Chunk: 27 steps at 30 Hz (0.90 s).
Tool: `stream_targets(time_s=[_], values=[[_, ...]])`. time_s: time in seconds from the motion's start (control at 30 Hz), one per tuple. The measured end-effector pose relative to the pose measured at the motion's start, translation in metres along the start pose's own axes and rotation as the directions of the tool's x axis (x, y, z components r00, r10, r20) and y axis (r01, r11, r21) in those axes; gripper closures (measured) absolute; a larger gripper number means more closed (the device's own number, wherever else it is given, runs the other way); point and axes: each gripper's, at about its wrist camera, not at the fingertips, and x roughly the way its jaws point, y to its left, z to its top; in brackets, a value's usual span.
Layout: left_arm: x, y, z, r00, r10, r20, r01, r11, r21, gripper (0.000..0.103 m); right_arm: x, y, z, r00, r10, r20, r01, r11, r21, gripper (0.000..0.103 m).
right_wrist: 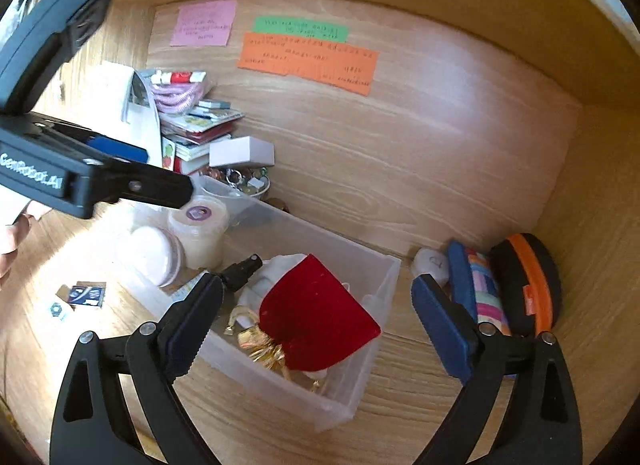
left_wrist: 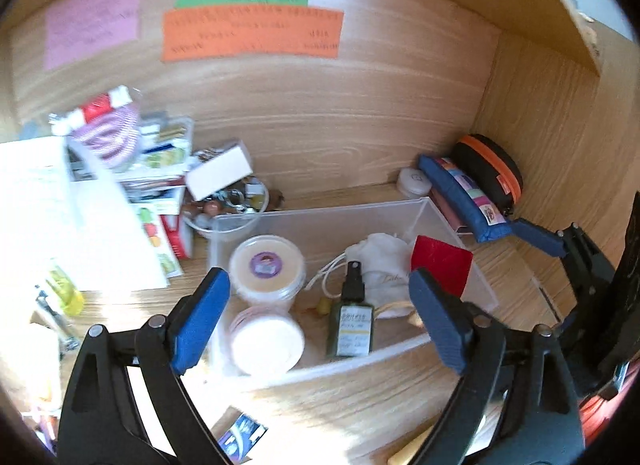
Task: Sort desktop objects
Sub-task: 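Open both grippers and withdraw them from the bin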
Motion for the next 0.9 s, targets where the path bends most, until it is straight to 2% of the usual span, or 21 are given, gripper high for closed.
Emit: stream_targets(time_s=[0.1, 0.33, 0.5, 0.8, 0.9], values=[[-0.019, 0.002, -0.012, 0.999, 0.039, 0.016, -0.039, 0.999, 0.009, 0.01, -0.018, 0.005, 0.0, 1.0, -0.006, 0.008, 0.006, 1.0, 0.007, 0.008], [-0.051, 0.004, -0.043, 0.996, 0.078, 0.034, -0.078, 0.997, 0.016, 0.01, -0.049, 0.02, -0.007, 1.0, -0.011, 0.018, 0.01, 1.0, 0.022, 0.001], [-0.069, 0.016, -0.067, 0.993, 0.113, 0.04, -0.113, 0.994, 0.004, 0.006, -0.066, 0.033, -0.017, 1.0, -0.002, 0.016, 0.001, 0.999, 0.04, 0.0], [-0.062, 0.049, -0.112, 0.989, 0.133, -0.057, -0.136, 0.989, -0.059, 0.006, -0.076, 0.046, -0.041, 0.999, 0.02, -0.035, -0.017, 0.995, 0.095, 0.0], [-0.05, 0.052, -0.128, 0.981, 0.166, -0.105, -0.173, 0.983, -0.064, 0.006, -0.078, 0.05, -0.054, 0.998, 0.028, -0.062, -0.021, 0.992, 0.121, 0.0]])
